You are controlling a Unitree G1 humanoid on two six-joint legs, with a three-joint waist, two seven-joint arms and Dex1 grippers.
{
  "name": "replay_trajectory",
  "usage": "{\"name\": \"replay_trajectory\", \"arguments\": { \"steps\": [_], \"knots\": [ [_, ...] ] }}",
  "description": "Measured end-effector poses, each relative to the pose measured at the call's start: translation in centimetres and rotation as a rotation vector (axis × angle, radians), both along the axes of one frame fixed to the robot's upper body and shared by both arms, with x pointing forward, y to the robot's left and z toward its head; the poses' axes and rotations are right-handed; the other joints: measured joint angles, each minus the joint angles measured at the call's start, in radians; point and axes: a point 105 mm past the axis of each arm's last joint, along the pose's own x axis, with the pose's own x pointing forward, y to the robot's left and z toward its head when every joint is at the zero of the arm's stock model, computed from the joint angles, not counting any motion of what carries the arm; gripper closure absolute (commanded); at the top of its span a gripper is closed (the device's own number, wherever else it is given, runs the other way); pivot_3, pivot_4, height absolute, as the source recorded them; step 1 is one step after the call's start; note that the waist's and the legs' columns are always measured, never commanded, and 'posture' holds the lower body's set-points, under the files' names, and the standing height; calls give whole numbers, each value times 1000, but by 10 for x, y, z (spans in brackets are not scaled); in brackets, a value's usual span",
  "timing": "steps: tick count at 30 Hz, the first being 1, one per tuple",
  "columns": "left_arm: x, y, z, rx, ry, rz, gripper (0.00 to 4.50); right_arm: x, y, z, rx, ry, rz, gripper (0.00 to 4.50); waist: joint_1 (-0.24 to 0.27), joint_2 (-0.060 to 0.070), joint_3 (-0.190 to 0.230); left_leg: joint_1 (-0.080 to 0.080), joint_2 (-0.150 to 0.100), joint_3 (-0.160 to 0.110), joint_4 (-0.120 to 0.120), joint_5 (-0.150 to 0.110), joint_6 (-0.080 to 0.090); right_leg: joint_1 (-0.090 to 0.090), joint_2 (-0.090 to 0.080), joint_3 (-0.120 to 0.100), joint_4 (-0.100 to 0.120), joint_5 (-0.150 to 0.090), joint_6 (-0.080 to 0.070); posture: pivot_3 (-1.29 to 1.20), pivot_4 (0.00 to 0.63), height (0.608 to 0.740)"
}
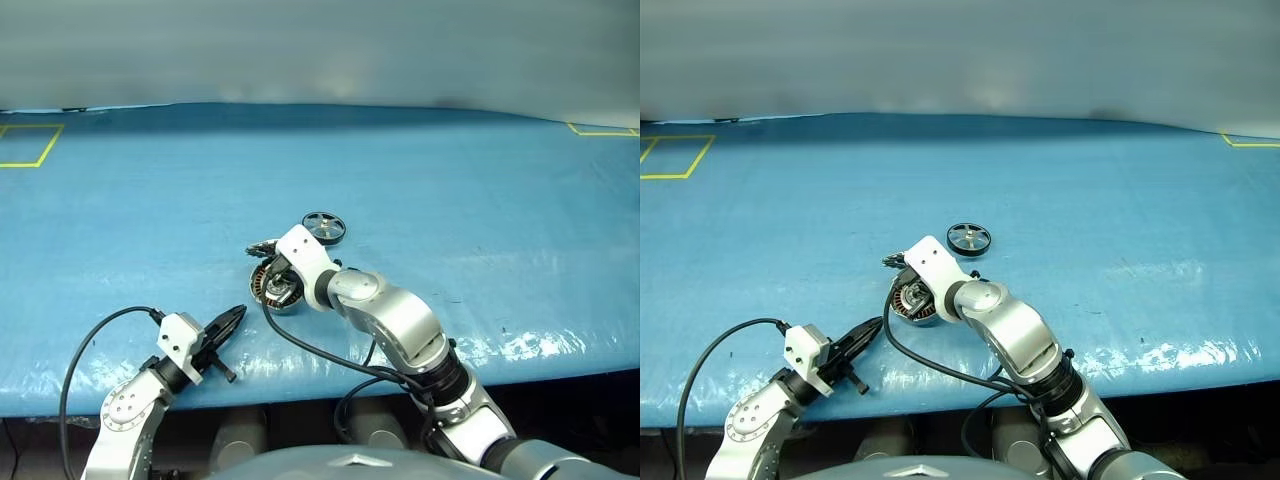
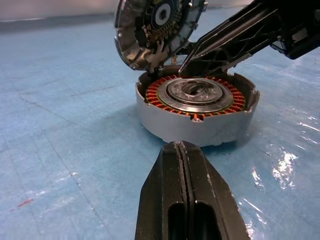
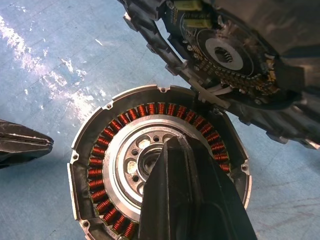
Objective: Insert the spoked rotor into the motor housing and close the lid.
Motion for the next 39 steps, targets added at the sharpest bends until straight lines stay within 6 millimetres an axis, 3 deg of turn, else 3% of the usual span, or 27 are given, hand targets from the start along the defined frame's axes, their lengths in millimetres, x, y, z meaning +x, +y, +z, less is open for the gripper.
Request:
{"name": "replay_trajectory", "arguments": {
  "steps": [14,35,39],
  "knots": [
    [6,-5,2,-5,-12,-20,4500,-8,8,-3,-5,20,33,4486,0,0,0,0,0,0,-1,0,0,0,0,0,-2,0,0,0,150,740],
    [8,-8,-3,-11,23,-25,4500,-20,-5,-5,0,29,22,4486,1,1,0,-4,0,-1,-3,0,0,0,0,-1,-9,2,3,0,150,740],
    [9,-8,-1,-8,21,-21,4500,-25,-11,7,59,-6,56,4486,1,1,0,-4,0,-1,-3,0,0,0,0,-2,-10,2,3,0,150,740]
  ]
}}
